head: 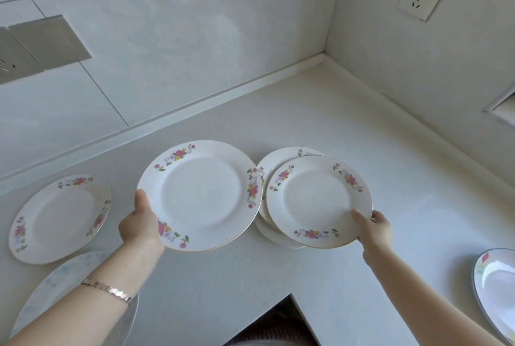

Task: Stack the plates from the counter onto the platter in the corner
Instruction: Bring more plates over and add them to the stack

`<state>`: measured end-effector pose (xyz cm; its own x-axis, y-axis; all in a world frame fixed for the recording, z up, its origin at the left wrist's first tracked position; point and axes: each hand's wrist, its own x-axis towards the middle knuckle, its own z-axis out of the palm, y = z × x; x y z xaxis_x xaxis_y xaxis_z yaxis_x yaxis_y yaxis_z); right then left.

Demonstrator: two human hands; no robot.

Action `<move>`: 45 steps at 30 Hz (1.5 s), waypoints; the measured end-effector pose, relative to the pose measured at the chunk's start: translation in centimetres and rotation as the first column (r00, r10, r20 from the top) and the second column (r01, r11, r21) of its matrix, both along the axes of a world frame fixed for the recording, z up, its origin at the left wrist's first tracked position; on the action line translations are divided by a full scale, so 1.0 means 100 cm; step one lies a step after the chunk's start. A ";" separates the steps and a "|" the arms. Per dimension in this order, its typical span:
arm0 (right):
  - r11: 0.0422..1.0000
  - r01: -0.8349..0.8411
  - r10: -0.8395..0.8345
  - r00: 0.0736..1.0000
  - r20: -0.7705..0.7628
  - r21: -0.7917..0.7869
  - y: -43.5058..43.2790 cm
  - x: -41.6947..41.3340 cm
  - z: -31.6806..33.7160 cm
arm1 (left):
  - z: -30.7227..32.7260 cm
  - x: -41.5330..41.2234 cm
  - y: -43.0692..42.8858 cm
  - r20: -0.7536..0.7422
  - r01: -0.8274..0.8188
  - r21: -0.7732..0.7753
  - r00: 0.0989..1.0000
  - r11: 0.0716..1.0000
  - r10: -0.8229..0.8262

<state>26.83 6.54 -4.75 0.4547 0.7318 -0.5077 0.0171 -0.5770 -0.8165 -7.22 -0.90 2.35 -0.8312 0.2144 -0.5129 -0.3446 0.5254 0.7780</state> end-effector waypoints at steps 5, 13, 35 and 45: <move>0.997 -0.062 0.070 0.985 0.158 -0.054 0.007 -0.009 -0.010 | -0.001 0.006 0.007 -0.020 0.005 0.011 1.000 1.000 -0.005; 0.977 -0.180 0.211 0.909 0.360 -0.118 0.021 -0.028 -0.017 | -0.005 0.000 0.015 -0.015 0.017 0.008 1.000 1.000 -0.017; 0.919 -0.373 0.320 0.896 0.309 0.130 0.028 -0.055 0.007 | -0.031 0.011 0.047 0.079 0.186 -0.017 0.980 0.982 -0.185; 0.911 -0.409 0.393 0.902 0.177 0.059 0.051 -0.026 0.030 | -0.043 0.092 0.105 -0.164 0.660 -0.038 0.736 0.750 -0.656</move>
<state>24.24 11.66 -1.79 0.1814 0.9092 -0.3747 0.3641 -0.4161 -0.8333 1.93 9.56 -1.92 -0.5467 0.7475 -0.3772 0.2084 0.5578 0.8034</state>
